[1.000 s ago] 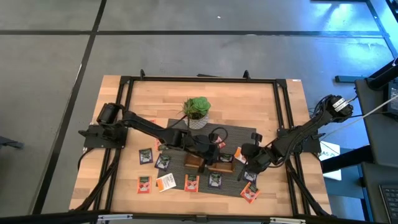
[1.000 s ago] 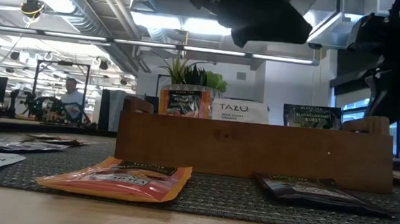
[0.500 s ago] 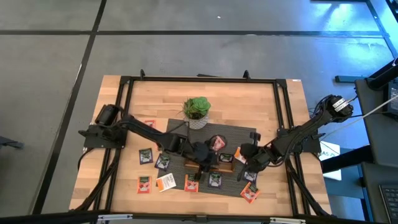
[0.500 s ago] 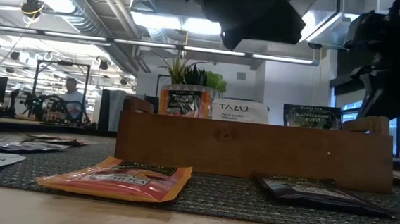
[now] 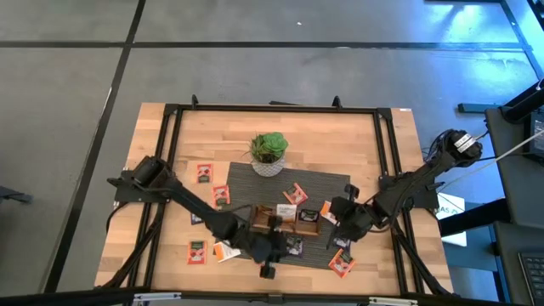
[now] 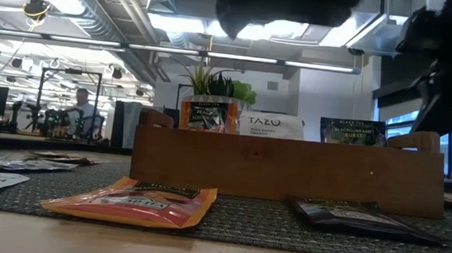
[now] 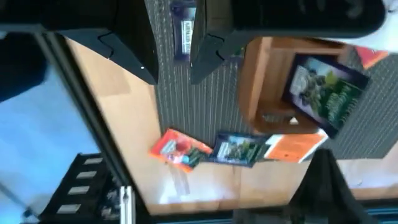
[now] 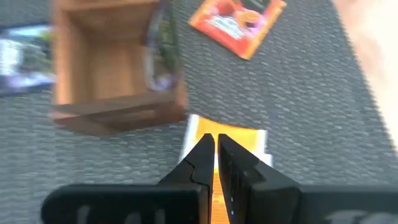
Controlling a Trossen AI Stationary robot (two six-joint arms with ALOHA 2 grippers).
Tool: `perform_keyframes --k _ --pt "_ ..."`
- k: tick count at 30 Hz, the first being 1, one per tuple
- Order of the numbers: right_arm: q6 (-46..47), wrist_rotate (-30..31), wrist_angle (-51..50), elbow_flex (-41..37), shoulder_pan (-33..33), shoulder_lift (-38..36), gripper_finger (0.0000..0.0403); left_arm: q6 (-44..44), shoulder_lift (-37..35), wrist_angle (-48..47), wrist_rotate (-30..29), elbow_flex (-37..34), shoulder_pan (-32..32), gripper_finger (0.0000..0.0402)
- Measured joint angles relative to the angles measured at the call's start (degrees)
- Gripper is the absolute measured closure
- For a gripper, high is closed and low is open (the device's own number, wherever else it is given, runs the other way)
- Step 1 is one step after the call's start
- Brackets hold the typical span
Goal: Pick & Place Tea
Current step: Put the violet tea bag into the right section of the wooden organizer
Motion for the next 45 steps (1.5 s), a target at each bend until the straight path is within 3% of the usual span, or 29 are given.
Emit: perform_keyframes --k 4,9,15,19,26,45 --pt "3.1 1.7 5.3 1.1 3.5 0.0 0.0378 0.7 2.9 3.2 -5.2 -0.1 -2.1 0.0313" --pt "4.1 7.3 12.2 4.4 9.5 0.0 0.0378 0.0 6.0 6.4 -5.6 -0.1 -3.9 0.0313" --pt "-4.4 15.2 29.6 4.8 15.8 3.5 0.0378 -0.9 7.0 7.3 -8.5 -0.1 -4.7 0.0313" --pt "-8.2 18.1 35.5 4.8 16.8 8.4 0.0378 -0.7 8.0 10.3 -11.3 -0.1 -4.6 0.0313" --pt "-5.9 21.4 38.1 4.7 16.2 16.8 0.0378 -2.4 11.5 13.9 -14.2 -0.1 -4.7 0.0313" --pt "-2.4 11.3 46.7 4.7 11.8 27.1 0.0363 -12.2 18.0 13.4 -11.4 0.2 -3.6 0.0313"
